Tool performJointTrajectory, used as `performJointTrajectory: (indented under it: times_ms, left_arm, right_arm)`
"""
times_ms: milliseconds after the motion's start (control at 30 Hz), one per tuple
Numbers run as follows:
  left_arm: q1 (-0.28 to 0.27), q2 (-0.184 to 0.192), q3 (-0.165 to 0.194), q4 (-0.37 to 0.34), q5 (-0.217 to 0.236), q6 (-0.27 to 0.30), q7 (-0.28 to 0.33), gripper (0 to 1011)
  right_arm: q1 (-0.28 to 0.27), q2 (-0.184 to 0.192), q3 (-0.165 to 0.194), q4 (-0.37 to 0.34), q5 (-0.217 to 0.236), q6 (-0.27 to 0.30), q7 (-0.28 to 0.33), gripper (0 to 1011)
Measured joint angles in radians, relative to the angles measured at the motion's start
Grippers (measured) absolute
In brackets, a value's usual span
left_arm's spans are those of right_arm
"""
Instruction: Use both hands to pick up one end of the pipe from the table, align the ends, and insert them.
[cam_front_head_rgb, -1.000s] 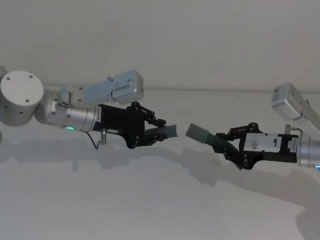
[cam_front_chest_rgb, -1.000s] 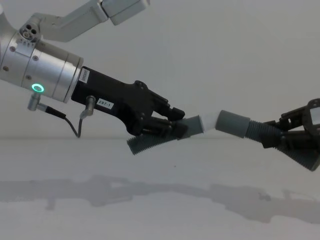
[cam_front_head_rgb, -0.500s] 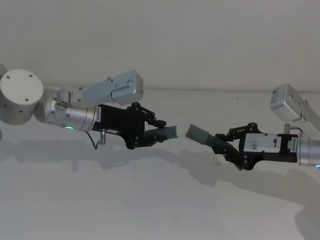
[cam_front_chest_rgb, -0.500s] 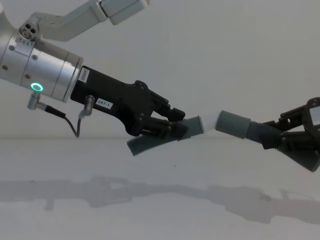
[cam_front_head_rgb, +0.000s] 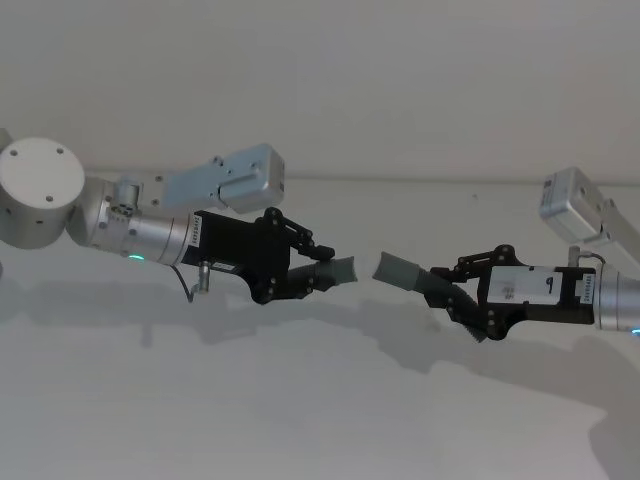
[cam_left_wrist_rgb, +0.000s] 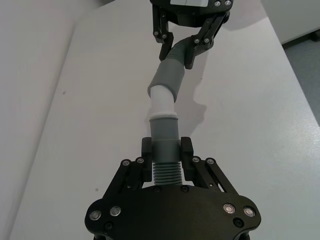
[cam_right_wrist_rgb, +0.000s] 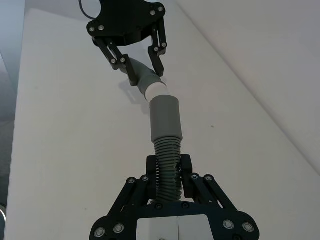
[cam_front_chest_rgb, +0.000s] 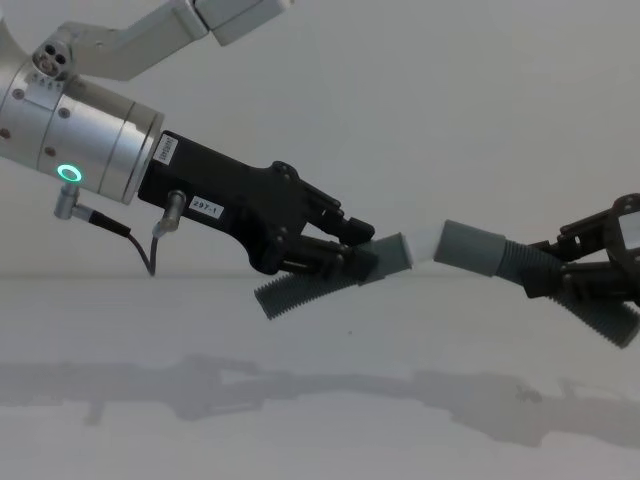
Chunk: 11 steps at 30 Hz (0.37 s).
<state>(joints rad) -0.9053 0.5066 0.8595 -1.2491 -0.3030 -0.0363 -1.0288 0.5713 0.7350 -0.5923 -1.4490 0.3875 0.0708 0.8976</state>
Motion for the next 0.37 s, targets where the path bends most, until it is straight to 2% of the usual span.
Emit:
performJointTrajectory:
  times_ms: [367]
  left_arm:
    - [-0.001, 0.001, 0.003, -0.002, -0.006, -0.005, -0.009, 329]
  right_arm:
    - [0.001, 0.001, -0.002, 0.000, 0.000, 0.000, 0.000, 282]
